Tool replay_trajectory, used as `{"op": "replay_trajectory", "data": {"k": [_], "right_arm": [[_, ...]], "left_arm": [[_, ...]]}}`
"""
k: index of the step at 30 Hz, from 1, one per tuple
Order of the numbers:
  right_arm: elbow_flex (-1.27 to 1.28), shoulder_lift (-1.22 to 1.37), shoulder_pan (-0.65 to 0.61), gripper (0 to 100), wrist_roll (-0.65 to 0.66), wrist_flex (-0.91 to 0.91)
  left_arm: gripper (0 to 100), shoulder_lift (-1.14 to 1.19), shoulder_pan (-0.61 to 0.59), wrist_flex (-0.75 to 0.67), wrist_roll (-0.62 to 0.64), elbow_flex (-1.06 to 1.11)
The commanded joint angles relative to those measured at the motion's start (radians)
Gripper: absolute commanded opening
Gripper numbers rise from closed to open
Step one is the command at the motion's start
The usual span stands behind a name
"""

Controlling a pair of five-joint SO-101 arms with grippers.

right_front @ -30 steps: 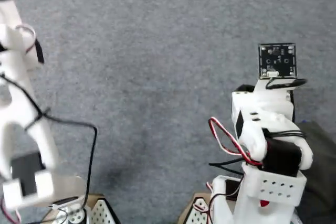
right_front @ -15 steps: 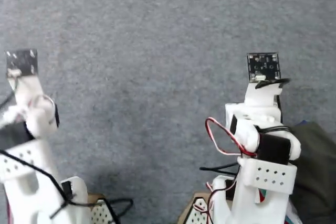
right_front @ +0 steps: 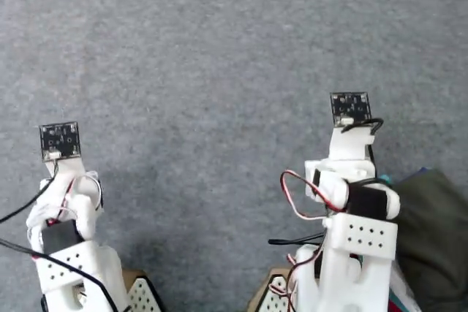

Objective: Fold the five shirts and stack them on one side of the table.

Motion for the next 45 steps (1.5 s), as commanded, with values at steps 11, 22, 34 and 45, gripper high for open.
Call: {"op": "replay_trajectory", "data": {"k": [11,22,34,45], "right_arm": [[0.479,-0.702,-0.013,0.5,0.114,-0.081],[0.584,-0.779,-0.013,0.5,0.106,-0.025],[0.584,-0.776,-0.007,0.5,0.112,0.089],[0.584,-0.776,-0.012,0.5,0.107,0.091]], "left_arm": [[2,-0.291,-0.005,0.048,-0.005,0.189],[2,-0.337,-0.005,0.232,-0.005,0.186],[2,-0.337,-0.005,0.356,-0.008,0.186],[2,-0.335,-0.005,0.391,-0.005,0.186]]}}
